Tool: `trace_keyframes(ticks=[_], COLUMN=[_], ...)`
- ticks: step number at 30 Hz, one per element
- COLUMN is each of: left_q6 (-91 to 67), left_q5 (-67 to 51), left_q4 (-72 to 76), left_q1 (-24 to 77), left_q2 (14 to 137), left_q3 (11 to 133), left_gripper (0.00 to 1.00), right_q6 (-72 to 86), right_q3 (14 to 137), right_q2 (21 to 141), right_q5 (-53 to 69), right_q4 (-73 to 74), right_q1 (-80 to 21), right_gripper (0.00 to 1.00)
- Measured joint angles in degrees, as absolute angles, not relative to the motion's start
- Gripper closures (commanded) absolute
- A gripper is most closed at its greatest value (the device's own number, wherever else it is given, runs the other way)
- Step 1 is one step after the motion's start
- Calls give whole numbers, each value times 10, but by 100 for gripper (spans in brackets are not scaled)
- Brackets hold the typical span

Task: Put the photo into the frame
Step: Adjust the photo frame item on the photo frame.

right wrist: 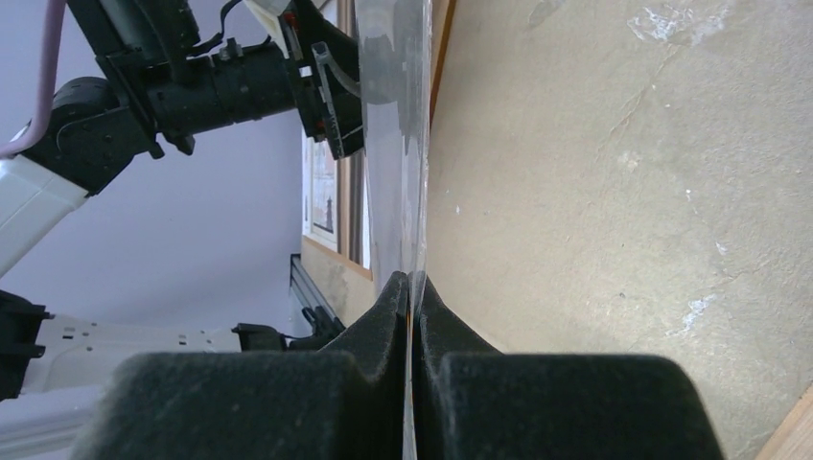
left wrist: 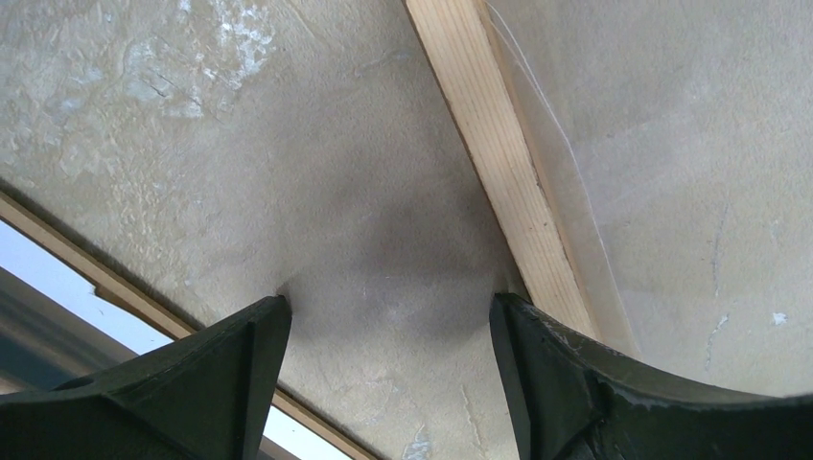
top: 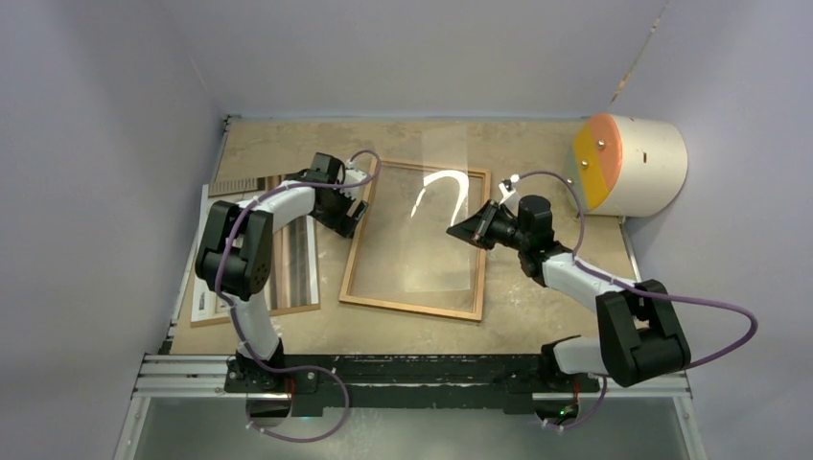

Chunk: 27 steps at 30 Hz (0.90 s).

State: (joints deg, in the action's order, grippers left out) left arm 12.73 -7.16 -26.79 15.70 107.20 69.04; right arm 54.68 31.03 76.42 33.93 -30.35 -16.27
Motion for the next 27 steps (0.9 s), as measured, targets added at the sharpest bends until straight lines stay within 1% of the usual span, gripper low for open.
trace_keyframes(ticks=[13,27], left_q6=[126,126], left_q5=[-63,-58], left_q4=[-263,-256], left_q1=[154,154], left_q2=[1071,1066], left_q3=[690,684], left_gripper=[20,20], right_q6=[525,527], right_q3=[302,273], right_q2=[735,764], right_q5=[322,318], right_q4=[-251,-253], right_q1=[-163,-165], right_gripper=[100,100])
